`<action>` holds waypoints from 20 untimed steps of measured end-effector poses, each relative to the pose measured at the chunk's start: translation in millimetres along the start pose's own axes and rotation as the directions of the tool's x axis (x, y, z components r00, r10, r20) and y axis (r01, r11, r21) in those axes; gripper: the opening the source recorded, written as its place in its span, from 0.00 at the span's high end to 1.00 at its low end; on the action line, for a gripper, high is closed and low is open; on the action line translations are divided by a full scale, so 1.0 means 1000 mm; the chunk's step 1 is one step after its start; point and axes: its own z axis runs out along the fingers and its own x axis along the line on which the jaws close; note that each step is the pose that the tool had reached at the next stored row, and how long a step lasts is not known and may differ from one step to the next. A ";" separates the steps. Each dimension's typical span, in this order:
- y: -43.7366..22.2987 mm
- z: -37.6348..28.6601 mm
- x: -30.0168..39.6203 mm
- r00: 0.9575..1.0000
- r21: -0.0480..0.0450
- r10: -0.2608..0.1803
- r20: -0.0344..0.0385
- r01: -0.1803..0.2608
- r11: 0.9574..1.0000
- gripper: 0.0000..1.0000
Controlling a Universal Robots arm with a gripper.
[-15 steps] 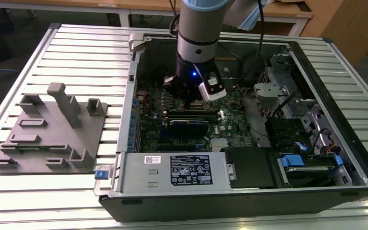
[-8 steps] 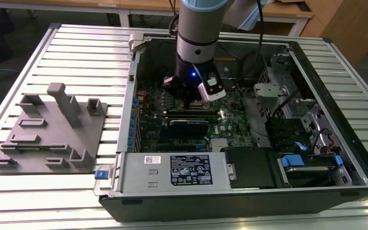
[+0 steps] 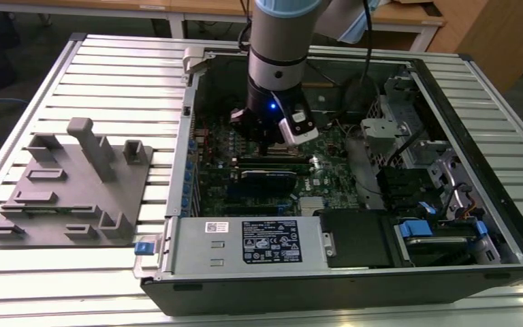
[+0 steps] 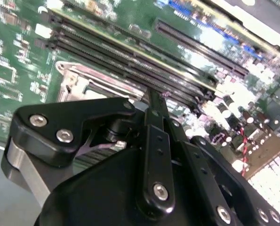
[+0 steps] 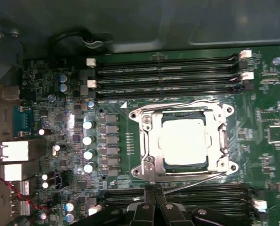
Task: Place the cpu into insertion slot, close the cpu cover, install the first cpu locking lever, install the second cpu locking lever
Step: 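Install the second cpu locking lever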
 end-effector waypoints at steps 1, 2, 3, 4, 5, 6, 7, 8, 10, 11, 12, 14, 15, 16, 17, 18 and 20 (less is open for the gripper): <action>-0.0001 0.0002 0.0008 1.000 0.000 0.000 0.000 0.000 1.000 0.90; -0.0001 0.0003 0.0009 1.000 0.000 0.000 0.000 0.000 1.000 0.90; -0.0001 0.0004 0.0009 1.000 0.000 0.000 0.000 0.000 1.000 0.90; -0.0001 0.0008 0.0009 1.000 0.000 0.000 0.000 0.000 1.000 0.90; -0.0001 0.0015 0.0010 1.000 0.000 0.000 0.000 0.000 1.000 0.90; -0.0001 0.0021 0.0010 1.000 0.000 0.000 0.000 0.000 1.000 0.90; -0.0002 0.0025 0.0011 1.000 0.000 0.000 0.000 0.000 1.000 0.90; -0.0003 0.0027 0.0011 1.000 0.000 0.000 0.000 0.000 1.000 0.90; -0.0007 0.0028 0.0013 1.000 -0.003 0.000 0.000 0.000 1.000 0.90; -0.0016 0.0028 0.0013 1.000 -0.009 0.000 -0.001 0.000 1.000 0.90; -0.0027 0.0028 0.0012 1.000 -0.016 0.000 -0.001 0.000 1.000 0.90; -0.0046 0.0028 0.0011 1.000 -0.025 0.000 -0.002 0.000 1.000 0.90; -0.0052 0.0030 0.0010 1.000 -0.027 0.000 -0.002 0.000 1.000 0.90; -0.0059 0.0031 0.0010 1.000 -0.029 0.000 -0.002 0.000 1.000 0.90; -0.0066 0.0034 0.0010 1.000 -0.031 0.000 -0.002 0.000 1.000 0.90; -0.0073 0.0039 0.0011 1.000 -0.033 0.000 -0.002 0.000 0.999 0.90; -0.0086 0.0052 0.0012 1.000 -0.036 0.000 -0.003 0.000 0.999 0.90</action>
